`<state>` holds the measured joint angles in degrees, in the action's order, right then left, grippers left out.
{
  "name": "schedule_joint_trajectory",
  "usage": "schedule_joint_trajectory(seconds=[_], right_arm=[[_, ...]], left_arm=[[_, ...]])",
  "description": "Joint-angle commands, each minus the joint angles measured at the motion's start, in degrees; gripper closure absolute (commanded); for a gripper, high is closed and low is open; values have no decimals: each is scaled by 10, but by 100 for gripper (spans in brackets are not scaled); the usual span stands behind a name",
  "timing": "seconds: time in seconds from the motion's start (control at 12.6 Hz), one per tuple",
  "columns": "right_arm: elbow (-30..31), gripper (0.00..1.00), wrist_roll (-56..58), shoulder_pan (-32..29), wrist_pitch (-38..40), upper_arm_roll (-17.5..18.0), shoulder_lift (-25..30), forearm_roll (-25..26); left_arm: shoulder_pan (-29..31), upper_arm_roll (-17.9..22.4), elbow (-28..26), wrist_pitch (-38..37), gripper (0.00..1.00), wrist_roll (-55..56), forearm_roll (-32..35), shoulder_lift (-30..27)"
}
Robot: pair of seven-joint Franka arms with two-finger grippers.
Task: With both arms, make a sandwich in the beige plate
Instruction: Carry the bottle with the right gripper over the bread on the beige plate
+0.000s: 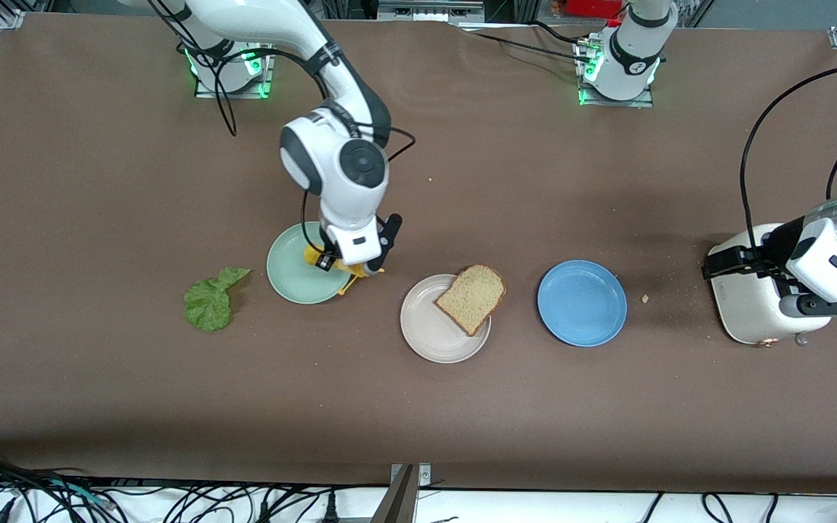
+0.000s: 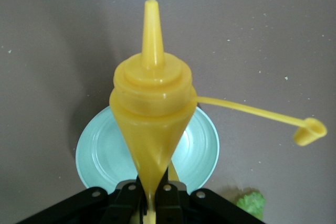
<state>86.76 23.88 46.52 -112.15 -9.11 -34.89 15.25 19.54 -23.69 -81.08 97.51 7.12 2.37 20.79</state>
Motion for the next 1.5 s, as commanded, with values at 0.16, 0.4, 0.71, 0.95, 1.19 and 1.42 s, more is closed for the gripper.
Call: schedule_joint_trajectory(seconds=[0.16,0.4,0.71,0.95,1.19,1.42], right_arm=[[-191,100,-7,99,122,-72,-115,29],[-255,100,-8,112,142,-81,-157,29],[-307,100,-51,132,140,-100,-229,28],[-308,100,-52,133,134,-103,-247,29],[-308,100,-52,133,127,-107,-251,29],[-307,100,-46,118,128,-98,-237,29]], left_arm=[[5,-3,0,-8,0,-18,15,-2],[5,-3,0,-8,0,-18,15,-2],[5,-3,0,-8,0,-18,14,-2],[5,-3,0,-8,0,-18,14,-2],[5,-3,0,-8,0,-18,14,-2],[4,-3,1,-8,0,-17,15,-3]])
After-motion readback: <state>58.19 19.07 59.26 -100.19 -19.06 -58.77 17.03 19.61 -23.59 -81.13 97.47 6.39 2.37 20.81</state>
